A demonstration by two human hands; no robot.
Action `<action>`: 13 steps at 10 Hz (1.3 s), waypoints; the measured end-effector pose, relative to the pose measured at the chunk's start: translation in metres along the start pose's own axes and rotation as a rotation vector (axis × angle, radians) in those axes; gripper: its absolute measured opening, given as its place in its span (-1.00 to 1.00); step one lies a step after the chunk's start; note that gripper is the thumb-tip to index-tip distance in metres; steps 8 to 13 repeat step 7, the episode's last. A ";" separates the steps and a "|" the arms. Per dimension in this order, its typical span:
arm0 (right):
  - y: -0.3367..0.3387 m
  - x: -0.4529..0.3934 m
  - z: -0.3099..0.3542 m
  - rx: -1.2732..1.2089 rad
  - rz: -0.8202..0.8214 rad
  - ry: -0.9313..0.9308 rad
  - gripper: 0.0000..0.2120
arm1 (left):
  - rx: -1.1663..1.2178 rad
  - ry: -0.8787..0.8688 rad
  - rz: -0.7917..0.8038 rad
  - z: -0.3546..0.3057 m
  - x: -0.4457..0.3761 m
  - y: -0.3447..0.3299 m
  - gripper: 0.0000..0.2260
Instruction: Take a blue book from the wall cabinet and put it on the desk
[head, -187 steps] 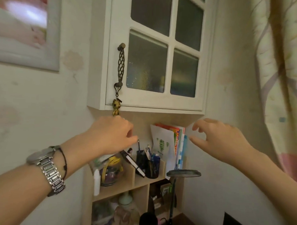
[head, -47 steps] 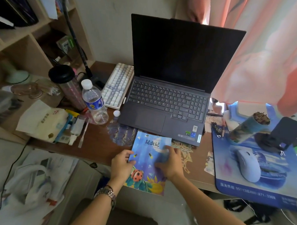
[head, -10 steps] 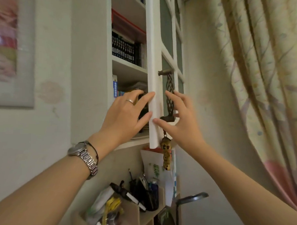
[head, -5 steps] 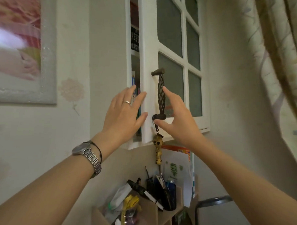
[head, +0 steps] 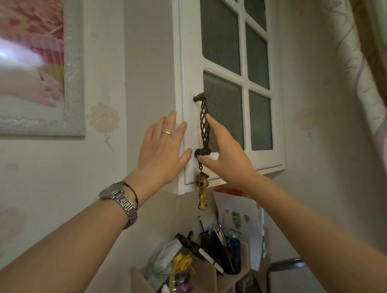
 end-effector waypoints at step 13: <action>0.094 0.052 -0.007 0.562 0.361 -0.197 -0.69 | -0.128 -0.141 0.051 -0.073 0.021 0.028 -0.71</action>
Point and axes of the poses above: each hand's wrist, its own x-axis away from the middle knuckle, its own y-axis out of the back of the hand, z = x × y, the point moved 6 cm from there along -x, towards the middle knuckle, and after that the axes turned 10 degrees about y, right-handed, at the moved point
